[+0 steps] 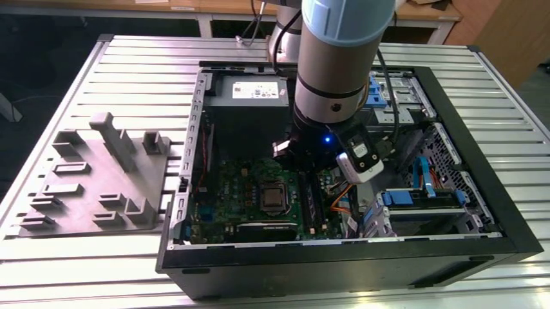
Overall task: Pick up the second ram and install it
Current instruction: 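Insert the second ram into the second slot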
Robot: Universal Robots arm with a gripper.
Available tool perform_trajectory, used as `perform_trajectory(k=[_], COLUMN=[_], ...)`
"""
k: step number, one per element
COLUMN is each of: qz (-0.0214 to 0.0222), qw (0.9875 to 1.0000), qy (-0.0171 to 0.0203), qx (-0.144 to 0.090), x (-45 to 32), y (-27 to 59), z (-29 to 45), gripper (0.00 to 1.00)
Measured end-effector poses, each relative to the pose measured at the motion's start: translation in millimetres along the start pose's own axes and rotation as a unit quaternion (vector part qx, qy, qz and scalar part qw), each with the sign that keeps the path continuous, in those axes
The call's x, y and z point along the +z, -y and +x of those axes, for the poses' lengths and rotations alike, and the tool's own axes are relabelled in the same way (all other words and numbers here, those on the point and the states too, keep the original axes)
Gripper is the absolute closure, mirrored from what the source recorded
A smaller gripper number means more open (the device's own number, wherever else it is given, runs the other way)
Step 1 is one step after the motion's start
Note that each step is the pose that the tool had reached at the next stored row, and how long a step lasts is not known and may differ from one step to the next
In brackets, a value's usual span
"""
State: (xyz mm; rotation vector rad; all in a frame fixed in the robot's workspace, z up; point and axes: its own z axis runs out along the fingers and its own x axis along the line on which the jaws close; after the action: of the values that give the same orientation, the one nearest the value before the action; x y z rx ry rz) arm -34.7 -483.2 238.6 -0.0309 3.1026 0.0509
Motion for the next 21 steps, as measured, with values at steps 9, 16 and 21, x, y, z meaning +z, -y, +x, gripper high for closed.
perform_trajectory(k=[9, 16, 21], qz=[-0.0001, -0.0001, -0.0005], qw=[1.0, 1.0, 1.0], qy=[0.0, 0.0, 0.0001], qx=[0.0, 0.0, 0.0], x=[1.6, 5.2, 7.3], y=[2.6, 3.9, 3.9], z=[0.2, 0.6, 0.6], gripper=[0.89, 0.89, 0.89])
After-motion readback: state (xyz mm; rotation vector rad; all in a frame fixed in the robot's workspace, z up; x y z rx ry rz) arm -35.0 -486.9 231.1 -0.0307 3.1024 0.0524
